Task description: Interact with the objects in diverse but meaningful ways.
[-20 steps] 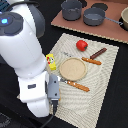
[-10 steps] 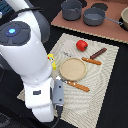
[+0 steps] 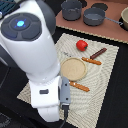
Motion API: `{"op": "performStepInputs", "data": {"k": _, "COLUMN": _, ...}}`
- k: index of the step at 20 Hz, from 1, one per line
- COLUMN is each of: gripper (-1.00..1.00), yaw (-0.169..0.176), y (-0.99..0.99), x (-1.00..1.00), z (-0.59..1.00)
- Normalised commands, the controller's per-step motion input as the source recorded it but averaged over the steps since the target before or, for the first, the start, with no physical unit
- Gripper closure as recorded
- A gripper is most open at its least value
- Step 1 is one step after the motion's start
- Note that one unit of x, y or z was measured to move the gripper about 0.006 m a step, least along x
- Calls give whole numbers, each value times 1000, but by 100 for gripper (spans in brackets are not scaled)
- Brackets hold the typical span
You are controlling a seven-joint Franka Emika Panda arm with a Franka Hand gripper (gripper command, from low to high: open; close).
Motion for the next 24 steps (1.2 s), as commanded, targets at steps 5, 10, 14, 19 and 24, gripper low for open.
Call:
{"op": "performStepInputs", "data": {"k": 5, "gripper": -100, "yaw": 56, "y": 867, "x": 373, "z": 877}}
{"op": "performStepInputs", "data": {"k": 10, "gripper": -100, "yaw": 57, "y": 809, "x": 430, "z": 606}}
{"op": "performStepInputs", "data": {"k": 14, "gripper": -100, "yaw": 31, "y": 758, "x": 490, "z": 299}}
{"op": "performStepInputs", "data": {"k": 19, "gripper": -100, "yaw": 9, "y": 778, "x": 524, "z": 76}}
{"op": "performStepInputs", "data": {"k": 24, "gripper": -100, "yaw": 2, "y": 786, "x": 521, "z": 14}}
